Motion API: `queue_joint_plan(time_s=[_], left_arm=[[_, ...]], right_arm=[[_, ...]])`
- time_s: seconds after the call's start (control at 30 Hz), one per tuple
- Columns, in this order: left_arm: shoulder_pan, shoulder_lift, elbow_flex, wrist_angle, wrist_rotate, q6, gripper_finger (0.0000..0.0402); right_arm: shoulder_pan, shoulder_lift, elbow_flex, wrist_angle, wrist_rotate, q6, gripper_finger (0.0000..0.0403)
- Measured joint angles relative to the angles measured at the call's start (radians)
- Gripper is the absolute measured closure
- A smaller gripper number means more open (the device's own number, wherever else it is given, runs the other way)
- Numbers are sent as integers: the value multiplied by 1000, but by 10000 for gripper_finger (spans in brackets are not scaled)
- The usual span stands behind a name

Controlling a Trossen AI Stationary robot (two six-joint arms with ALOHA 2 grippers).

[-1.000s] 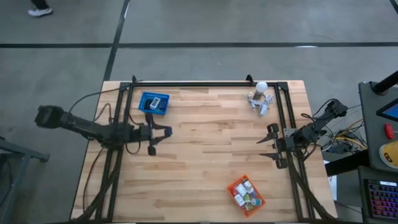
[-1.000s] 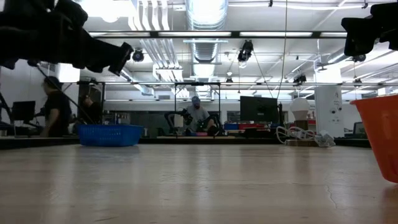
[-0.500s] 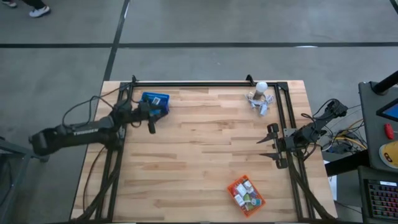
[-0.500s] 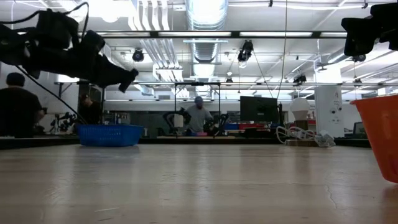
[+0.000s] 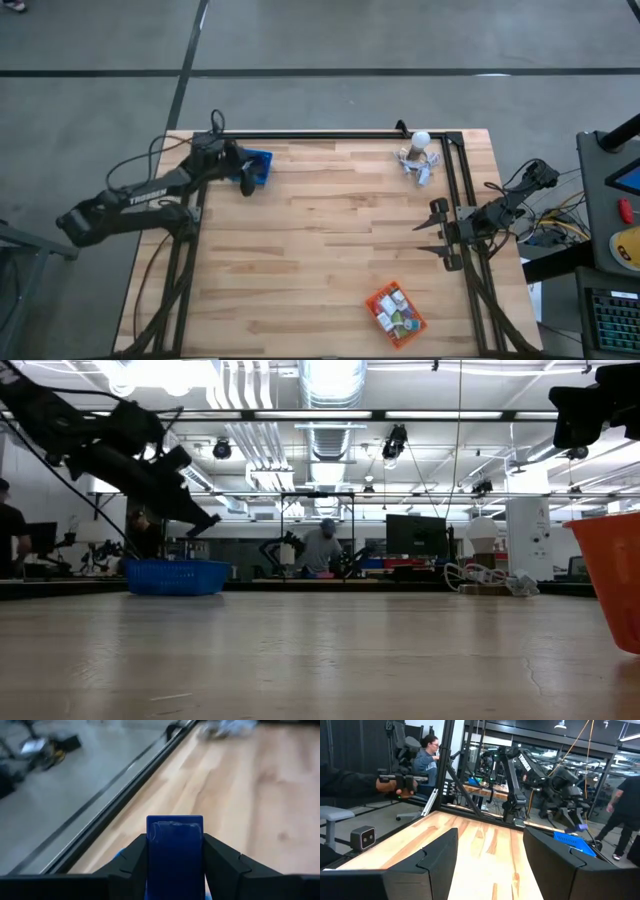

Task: Pick & Place Office items
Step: Put the dark blue digital clock into the blue bin

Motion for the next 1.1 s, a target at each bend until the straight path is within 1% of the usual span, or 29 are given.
queue_joint_plan(time_s=[0.07,0.27,0.5,0.7,1.1], left_arm=[[18,51,34,-36,-31,22,256],[66,218,162,-184,-81,69,256],[70,357,299,-339,-138,98,256],[70,396,344,-373,-164,116,256],[72,396,345,-380,-164,130,256]], right_arm=[[0,0,0,1,0,0,184],[0,0,0,3,0,0,184],[1,0,0,4,0,1,184],[1,0,0,4,0,6,184],[1,0,0,6,0,16,184]])
